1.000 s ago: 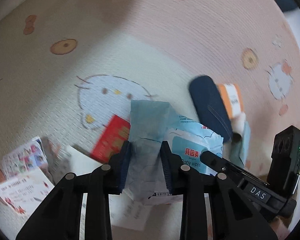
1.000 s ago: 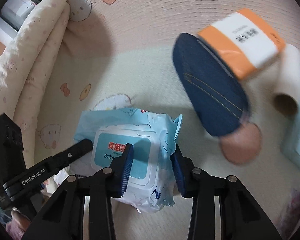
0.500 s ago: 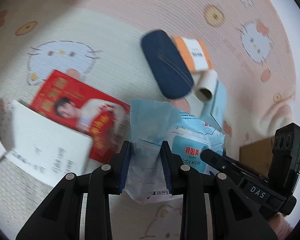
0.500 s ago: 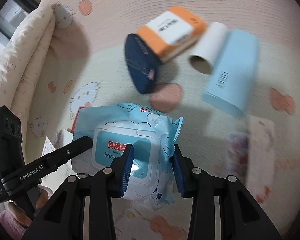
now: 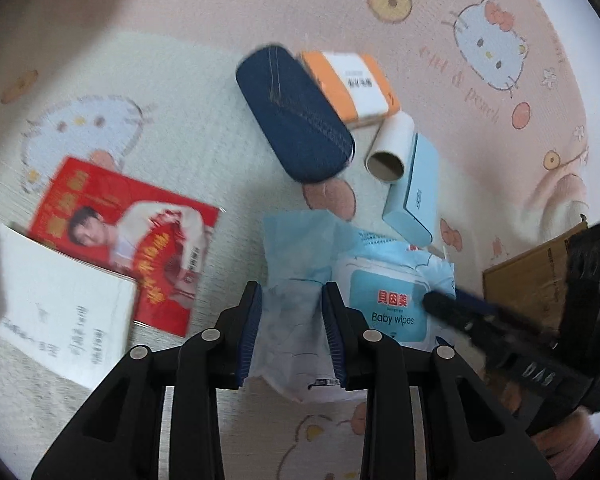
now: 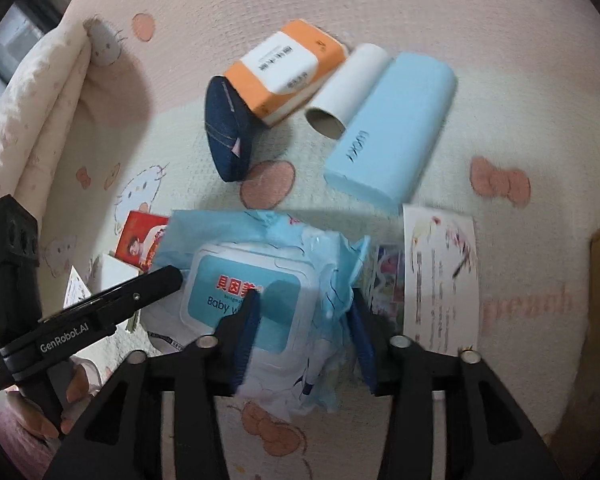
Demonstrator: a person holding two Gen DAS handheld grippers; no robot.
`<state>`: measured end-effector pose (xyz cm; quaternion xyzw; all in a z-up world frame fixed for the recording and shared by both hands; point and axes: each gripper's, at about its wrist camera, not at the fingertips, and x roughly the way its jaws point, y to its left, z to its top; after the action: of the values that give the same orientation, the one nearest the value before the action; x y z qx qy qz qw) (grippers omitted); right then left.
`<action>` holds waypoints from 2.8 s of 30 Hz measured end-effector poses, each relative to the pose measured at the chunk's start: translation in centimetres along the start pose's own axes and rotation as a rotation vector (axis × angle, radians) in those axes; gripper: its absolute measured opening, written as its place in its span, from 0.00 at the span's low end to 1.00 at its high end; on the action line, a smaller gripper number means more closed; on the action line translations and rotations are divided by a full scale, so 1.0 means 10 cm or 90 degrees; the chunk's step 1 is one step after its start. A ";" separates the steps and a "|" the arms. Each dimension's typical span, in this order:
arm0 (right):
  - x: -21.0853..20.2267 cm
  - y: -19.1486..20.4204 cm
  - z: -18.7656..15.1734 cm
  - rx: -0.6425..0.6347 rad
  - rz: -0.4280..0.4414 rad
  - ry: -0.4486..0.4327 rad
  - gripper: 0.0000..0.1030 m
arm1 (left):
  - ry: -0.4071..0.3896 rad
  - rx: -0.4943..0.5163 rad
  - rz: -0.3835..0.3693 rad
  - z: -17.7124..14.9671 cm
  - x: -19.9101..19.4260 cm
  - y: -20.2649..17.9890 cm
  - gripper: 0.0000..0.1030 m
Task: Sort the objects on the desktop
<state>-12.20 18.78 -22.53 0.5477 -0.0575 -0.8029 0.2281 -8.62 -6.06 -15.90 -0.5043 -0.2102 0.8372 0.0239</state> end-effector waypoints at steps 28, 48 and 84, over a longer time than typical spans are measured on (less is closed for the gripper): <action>-0.02 -0.26 0.23 0.082 0.026 -0.073 0.12 | -0.003 -0.104 -0.021 -0.45 -0.14 0.12 0.30; -0.10 -0.15 -0.08 0.016 -0.018 0.023 0.12 | -0.016 0.006 0.008 0.25 0.10 -0.01 0.40; 0.02 -0.10 -0.03 -0.002 0.040 0.041 0.14 | -0.007 0.002 -0.029 0.18 0.18 0.04 0.17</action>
<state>-12.26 19.65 -23.17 0.5707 -0.0662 -0.7776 0.2555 -10.93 -6.61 -16.81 -0.4944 -0.2207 0.8397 0.0426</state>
